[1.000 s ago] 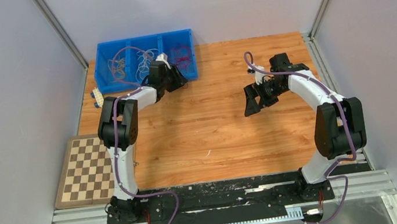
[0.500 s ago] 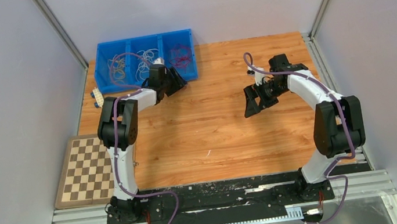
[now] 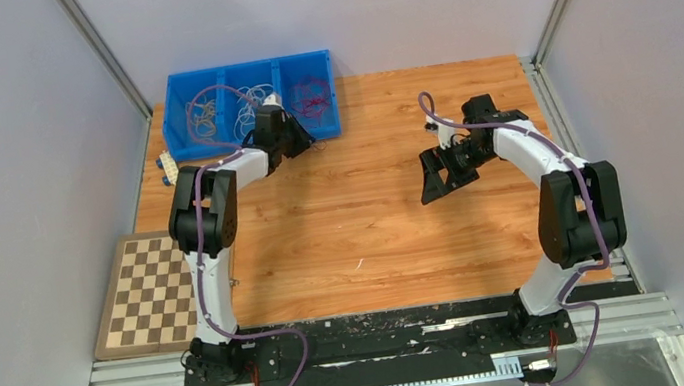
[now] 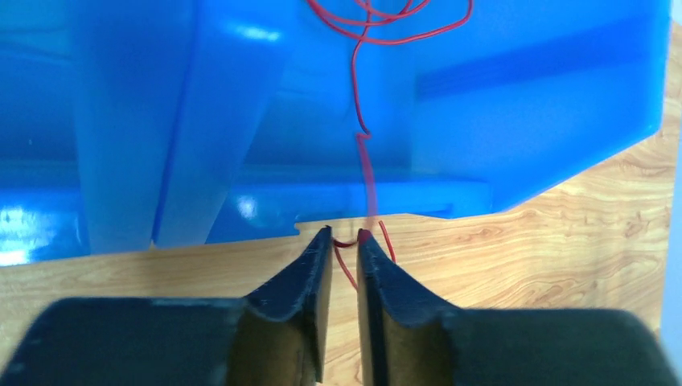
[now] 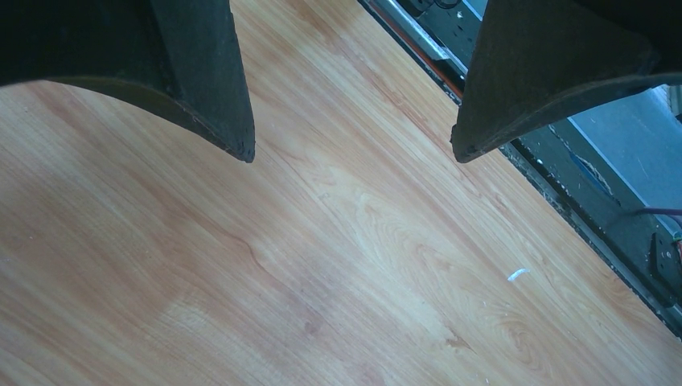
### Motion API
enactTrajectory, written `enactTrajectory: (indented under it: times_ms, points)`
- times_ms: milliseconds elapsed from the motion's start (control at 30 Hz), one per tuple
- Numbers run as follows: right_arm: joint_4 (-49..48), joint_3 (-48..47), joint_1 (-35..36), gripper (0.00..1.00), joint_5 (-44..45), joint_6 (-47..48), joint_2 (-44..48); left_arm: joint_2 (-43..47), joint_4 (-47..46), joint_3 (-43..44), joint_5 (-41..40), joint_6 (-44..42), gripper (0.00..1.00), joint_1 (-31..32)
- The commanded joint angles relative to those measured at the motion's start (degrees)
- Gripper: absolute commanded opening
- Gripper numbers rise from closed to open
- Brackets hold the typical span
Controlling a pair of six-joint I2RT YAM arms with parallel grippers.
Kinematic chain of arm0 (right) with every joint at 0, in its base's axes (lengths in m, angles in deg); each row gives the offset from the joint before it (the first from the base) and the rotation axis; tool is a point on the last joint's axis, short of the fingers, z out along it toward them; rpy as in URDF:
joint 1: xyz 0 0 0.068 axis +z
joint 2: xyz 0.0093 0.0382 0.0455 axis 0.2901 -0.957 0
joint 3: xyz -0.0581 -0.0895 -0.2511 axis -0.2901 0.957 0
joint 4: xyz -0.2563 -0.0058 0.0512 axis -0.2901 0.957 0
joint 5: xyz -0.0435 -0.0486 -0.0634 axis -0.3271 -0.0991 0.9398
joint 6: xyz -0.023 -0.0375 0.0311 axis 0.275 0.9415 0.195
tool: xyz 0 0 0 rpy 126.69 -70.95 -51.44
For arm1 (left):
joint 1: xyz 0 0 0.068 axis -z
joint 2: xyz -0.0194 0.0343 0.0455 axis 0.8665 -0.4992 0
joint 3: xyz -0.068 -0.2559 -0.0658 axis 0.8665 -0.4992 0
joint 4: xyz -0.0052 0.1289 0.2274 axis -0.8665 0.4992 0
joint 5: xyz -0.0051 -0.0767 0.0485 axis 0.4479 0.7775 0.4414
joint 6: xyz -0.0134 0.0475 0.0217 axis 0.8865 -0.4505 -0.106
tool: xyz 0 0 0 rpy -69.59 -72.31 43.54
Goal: Untangle the cables
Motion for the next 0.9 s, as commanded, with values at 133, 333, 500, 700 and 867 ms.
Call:
enactTrajectory:
  times_ms: [133,333,500,700,867]
  points:
    - [-0.2,-2.1,-0.2,0.90,-0.9,0.5,-0.4,4.5,-2.6,1.8,0.4,-1.6,0.02,0.0]
    - [-0.3,-1.6,-0.2,0.90,-1.2,0.6,-0.2,7.8,-2.6,2.7,0.4,-2.4,0.00,0.1]
    - [-0.5,-1.3,-0.2,0.90,-1.3,0.5,0.0,8.4,-1.6,5.7,-0.1,-2.1,0.00,0.1]
    - [-0.5,-1.3,-0.2,0.90,-0.9,0.6,-0.1,2.1,1.6,14.8,-1.9,-5.2,0.00,0.1]
    - [-0.5,-0.6,-0.2,0.90,0.2,0.9,0.2,-4.6,2.9,19.7,-3.2,-7.6,0.00,0.1]
